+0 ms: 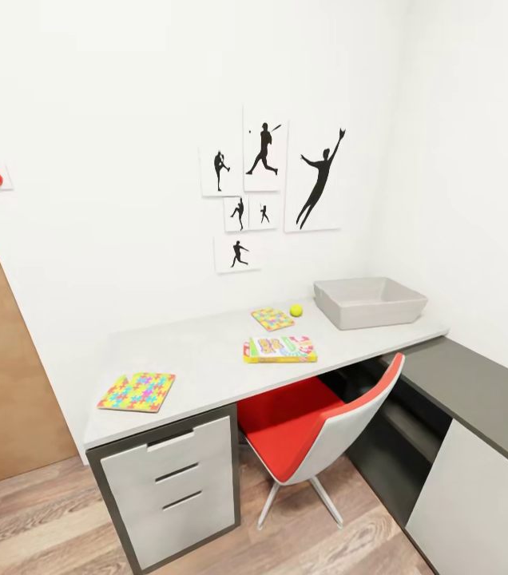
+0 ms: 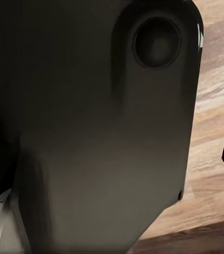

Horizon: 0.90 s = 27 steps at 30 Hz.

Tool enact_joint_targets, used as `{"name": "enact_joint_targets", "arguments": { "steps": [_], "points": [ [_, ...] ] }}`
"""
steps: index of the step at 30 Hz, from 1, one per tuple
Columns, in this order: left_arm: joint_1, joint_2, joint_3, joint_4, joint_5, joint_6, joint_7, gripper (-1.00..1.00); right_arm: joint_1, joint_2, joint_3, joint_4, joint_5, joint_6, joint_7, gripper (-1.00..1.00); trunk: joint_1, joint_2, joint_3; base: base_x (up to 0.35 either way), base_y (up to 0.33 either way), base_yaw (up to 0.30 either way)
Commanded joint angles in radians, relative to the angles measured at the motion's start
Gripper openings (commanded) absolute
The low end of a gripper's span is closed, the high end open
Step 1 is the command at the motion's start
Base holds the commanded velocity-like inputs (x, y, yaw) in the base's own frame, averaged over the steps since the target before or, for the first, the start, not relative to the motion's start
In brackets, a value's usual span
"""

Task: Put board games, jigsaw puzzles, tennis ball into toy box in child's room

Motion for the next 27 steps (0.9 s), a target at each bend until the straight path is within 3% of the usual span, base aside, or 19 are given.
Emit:
{"name": "enact_joint_targets", "arguments": {
  "steps": [1,27],
  "points": [
    [0.000,0.000,-0.001,-0.003,0.000,0.006,0.000,1.00,0.000,0.001,-0.001,0.000,-0.001,-0.001,0.000,1.00,-0.004,0.007,0.002,0.000,0.000,0.000],
    [0.000,0.000,-0.002,-0.004,-0.001,-0.007,0.002,1.00,0.000,0.004,-0.002,0.000,-0.001,-0.001,0.000,1.00,-0.104,0.189,0.084,0.000,0.000,0.000]
  ]
}}
